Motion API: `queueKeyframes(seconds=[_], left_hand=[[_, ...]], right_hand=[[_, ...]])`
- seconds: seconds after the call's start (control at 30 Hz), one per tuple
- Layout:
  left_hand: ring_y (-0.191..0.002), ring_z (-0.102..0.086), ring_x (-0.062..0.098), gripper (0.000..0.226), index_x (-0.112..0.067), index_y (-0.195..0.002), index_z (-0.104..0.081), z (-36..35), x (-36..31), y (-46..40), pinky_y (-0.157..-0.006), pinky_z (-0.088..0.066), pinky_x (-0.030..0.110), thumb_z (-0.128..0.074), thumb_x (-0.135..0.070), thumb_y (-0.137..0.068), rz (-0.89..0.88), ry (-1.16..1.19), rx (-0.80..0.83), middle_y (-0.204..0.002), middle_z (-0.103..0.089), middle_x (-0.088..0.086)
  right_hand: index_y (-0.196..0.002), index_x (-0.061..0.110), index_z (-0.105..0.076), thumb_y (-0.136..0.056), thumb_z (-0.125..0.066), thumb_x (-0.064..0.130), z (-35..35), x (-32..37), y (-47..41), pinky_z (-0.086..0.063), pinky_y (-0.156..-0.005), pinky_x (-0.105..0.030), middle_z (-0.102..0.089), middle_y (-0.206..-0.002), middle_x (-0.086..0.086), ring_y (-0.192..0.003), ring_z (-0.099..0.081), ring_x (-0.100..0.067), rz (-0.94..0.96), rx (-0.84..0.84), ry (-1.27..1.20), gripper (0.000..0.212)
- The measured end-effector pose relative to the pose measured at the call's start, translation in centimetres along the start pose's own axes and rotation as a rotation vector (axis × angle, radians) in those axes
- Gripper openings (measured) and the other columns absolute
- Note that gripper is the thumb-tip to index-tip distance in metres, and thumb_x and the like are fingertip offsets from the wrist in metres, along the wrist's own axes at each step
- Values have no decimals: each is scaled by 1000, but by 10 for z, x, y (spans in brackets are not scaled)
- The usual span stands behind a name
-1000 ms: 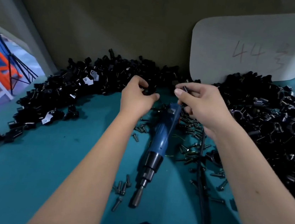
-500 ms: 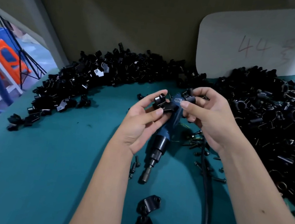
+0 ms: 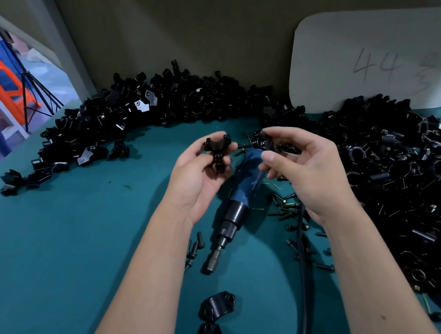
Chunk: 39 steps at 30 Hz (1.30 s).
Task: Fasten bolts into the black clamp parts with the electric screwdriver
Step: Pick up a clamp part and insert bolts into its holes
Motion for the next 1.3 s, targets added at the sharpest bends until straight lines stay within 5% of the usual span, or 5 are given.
queueKeyframes(seconds=[0.17,0.37,0.53,0.77,1.3], left_hand=[[-79,-61,17,35,-2,-117,-70,1,0,1,-77,-52,29,-40,3,-100,18,-47,23,-104,-74,18],[-84,-66,9,31,-13,-123,-73,-4,4,0,-81,-54,23,-63,2,-98,-148,-337,34,-99,-75,-5],[-108,-68,23,36,-22,-112,-79,-7,0,2,-90,-57,35,-82,-5,-80,-222,-428,131,-113,-76,9],[-105,-72,25,28,-21,-97,-83,-4,-2,4,-89,-58,34,-89,-17,-70,-195,-332,107,-107,-77,9],[-90,-74,20,23,-13,-101,-79,-10,-3,11,-75,-60,28,-78,-10,-78,-75,-182,101,-100,-77,10]], right_hand=[[-137,23,-58,-99,-65,-1,-4,-5,-2,-60,-69,-32,-56,-110,-17,-79,-74,-30,-106,16,-114,45],[-122,13,-69,-94,-73,0,0,-10,-2,-58,-64,-28,-72,-111,-10,-85,-77,-31,-68,-45,-63,31],[-112,27,-79,-88,-79,8,-2,-6,-2,-52,-61,-20,-79,-105,2,-87,-72,-12,53,1,102,31],[-110,23,-79,-88,-80,7,-15,-11,-1,-56,-63,-29,-79,-104,-4,-87,-72,-31,37,31,47,28],[-110,20,-80,-84,-80,-5,-17,-12,-2,-63,-77,-35,-73,-109,-18,-92,-75,-33,8,41,-52,36]])
Point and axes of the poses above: each hand's wrist, its own y-axis away from the middle knuckle, its own z-axis out of the back of the hand, x = y × z, the point moved 3 cm from there along -y, towards the middle knuckle
